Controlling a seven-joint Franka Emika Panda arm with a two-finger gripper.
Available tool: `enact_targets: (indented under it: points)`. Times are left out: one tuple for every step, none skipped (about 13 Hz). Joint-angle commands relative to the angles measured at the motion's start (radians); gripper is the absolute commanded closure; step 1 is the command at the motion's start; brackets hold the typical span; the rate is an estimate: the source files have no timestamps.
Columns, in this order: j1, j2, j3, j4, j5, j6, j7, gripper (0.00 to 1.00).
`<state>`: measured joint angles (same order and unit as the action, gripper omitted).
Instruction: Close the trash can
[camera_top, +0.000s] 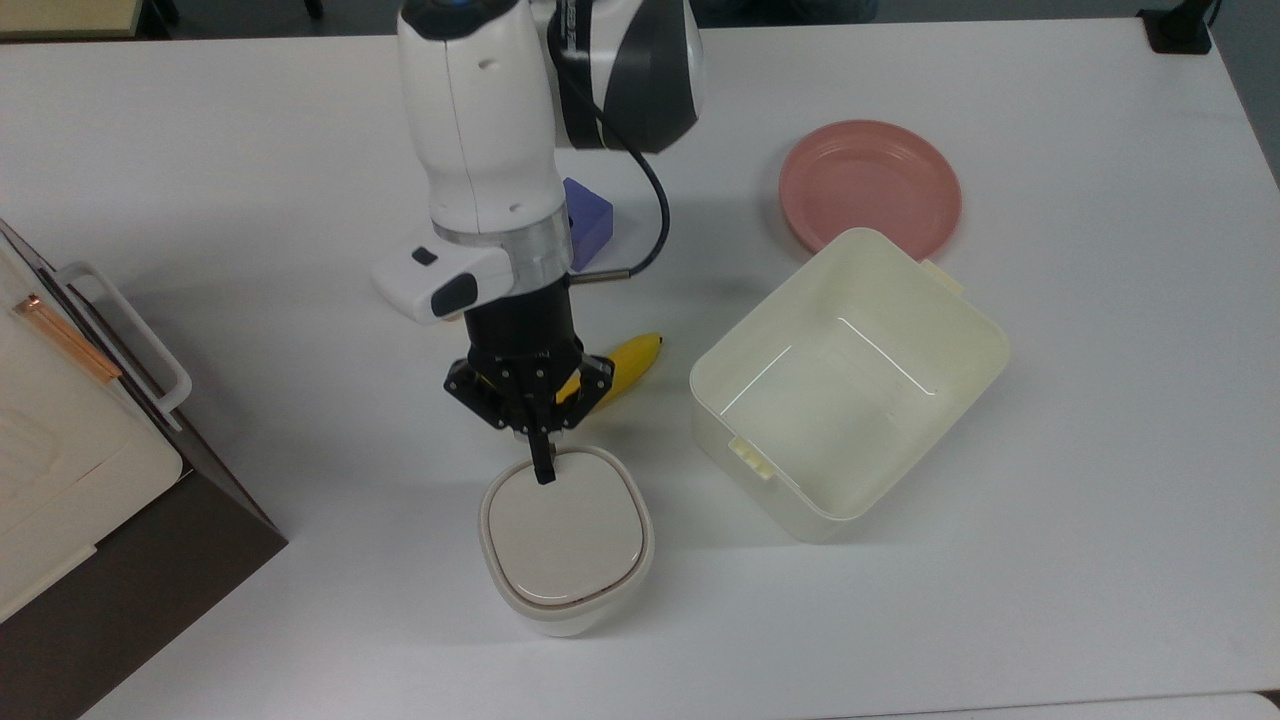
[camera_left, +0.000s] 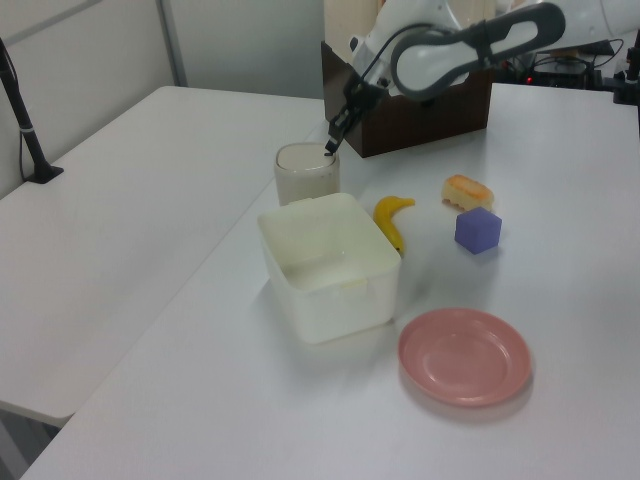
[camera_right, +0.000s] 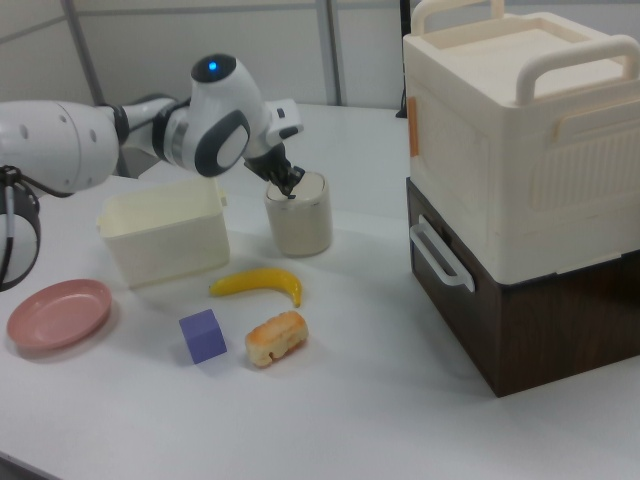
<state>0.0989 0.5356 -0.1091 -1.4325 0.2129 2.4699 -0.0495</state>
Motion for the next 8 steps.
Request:
enact_targets:
  points:
    - [-0.007,-0.179,-0.017,-0.052,0.003,-0.259,0.01,0.74]
    - [-0.008,-0.222,-0.02,-0.052,-0.004,-0.402,0.008,0.54]
    - [-0.016,-0.267,-0.02,-0.055,-0.041,-0.525,0.011,0.34]
    - [-0.018,-0.291,-0.021,-0.055,-0.073,-0.601,0.013,0.15]
    - [-0.018,-0.321,-0.021,-0.052,-0.126,-0.694,0.014,0.0]
    - [-0.018,-0.341,-0.02,-0.052,-0.162,-0.741,0.013,0.0]
    - [-0.018,-0.359,-0.02,-0.054,-0.191,-0.776,0.014,0.0]
    - [-0.018,-0.374,-0.02,-0.054,-0.217,-0.813,0.016,0.0]
